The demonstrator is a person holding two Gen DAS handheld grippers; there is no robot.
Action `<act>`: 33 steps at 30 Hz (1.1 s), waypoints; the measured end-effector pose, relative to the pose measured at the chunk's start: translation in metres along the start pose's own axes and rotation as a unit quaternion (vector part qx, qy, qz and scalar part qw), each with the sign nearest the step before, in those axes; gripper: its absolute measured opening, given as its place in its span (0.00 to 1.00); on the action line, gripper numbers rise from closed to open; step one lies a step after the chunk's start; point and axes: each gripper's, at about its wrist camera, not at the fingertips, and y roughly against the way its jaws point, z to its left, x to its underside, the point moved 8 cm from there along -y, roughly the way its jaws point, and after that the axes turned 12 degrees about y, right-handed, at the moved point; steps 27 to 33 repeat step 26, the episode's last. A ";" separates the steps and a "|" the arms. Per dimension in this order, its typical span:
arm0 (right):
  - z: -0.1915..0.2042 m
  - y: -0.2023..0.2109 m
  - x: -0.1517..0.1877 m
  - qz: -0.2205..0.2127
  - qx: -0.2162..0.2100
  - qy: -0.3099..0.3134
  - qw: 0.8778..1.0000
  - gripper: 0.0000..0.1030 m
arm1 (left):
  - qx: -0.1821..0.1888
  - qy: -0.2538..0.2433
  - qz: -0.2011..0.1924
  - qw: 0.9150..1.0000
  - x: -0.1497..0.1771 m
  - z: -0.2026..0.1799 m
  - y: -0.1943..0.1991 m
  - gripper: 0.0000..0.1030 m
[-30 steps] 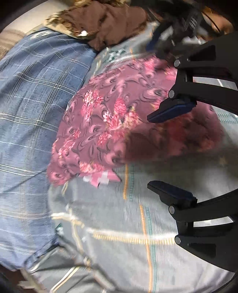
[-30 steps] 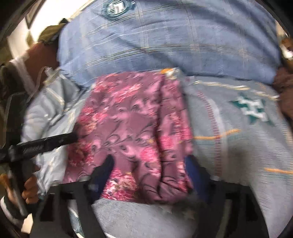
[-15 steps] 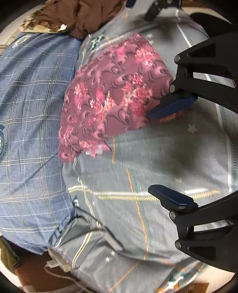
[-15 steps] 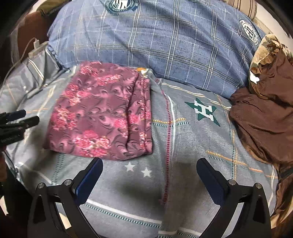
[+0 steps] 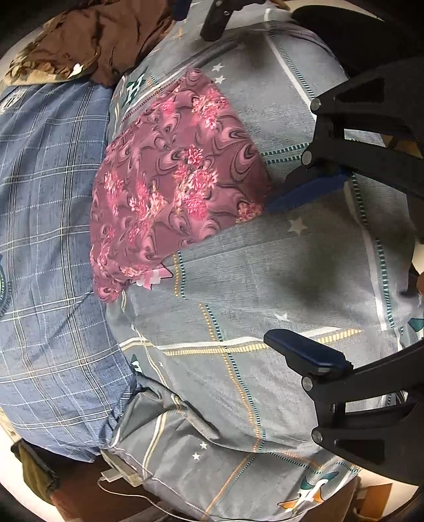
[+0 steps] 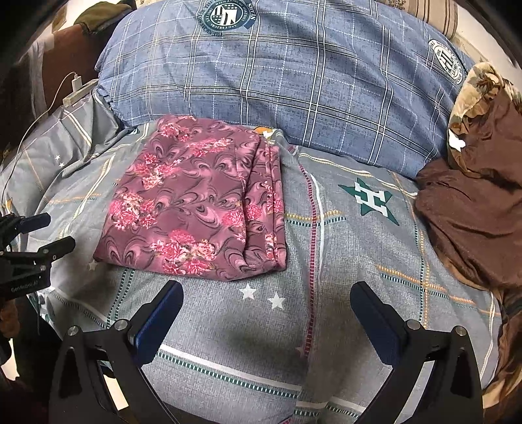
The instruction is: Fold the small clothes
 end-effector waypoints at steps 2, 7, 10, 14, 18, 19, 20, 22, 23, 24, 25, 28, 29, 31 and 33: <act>0.001 -0.001 0.000 0.001 -0.001 -0.001 1.000 1.00 | 0.002 -0.002 0.000 1.000 0.001 -0.001 0.002 0.72; 0.002 0.001 0.001 0.001 0.003 0.005 1.000 1.00 | 0.018 -0.009 0.001 1.000 0.002 -0.006 0.005 0.72; 0.002 0.001 0.002 0.003 0.010 0.010 1.000 1.00 | 0.021 -0.013 0.006 1.000 0.003 -0.008 0.003 0.72; 0.001 0.000 0.002 0.005 0.009 0.009 1.000 1.00 | 0.030 -0.013 0.011 0.999 0.000 -0.014 0.002 0.72; 0.002 -0.001 0.002 0.008 0.009 0.010 1.000 1.00 | 0.049 -0.002 0.002 0.999 -0.008 -0.020 0.011 0.72; 0.002 -0.001 0.002 0.009 0.010 0.011 1.000 1.00 | 0.055 0.002 0.001 0.998 -0.010 -0.021 0.013 0.72; 0.002 -0.001 0.002 0.010 0.010 0.012 1.000 1.00 | 0.060 0.005 0.002 0.998 -0.012 -0.022 0.014 0.72; 0.001 -0.002 0.002 0.012 0.014 0.013 1.000 1.00 | 0.063 0.010 0.001 0.998 -0.014 -0.022 0.015 0.72; 0.001 -0.002 0.002 0.013 0.015 0.014 1.000 1.00 | 0.062 0.011 0.000 0.998 -0.014 -0.022 0.016 0.72; 0.000 -0.002 0.001 0.013 0.015 0.014 1.000 1.00 | 0.060 0.011 -0.001 0.998 -0.015 -0.022 0.016 0.72; -0.001 -0.002 0.001 0.013 0.016 0.015 1.000 1.00 | 0.059 0.012 -0.001 0.998 -0.015 -0.021 0.015 0.72; -0.001 -0.002 0.001 0.013 0.016 0.015 1.000 1.00 | 0.058 0.013 -0.002 0.998 -0.015 -0.022 0.016 0.72; -0.001 -0.002 0.001 0.013 0.016 0.015 1.000 1.00 | 0.058 0.013 -0.002 0.998 -0.015 -0.022 0.016 0.72; -0.001 -0.002 0.001 0.013 0.016 0.015 1.000 1.00 | 0.058 0.013 -0.002 0.998 -0.015 -0.022 0.016 0.72; -0.001 -0.002 0.001 0.013 0.016 0.015 1.000 1.00 | 0.058 0.013 -0.002 0.998 -0.015 -0.022 0.016 0.72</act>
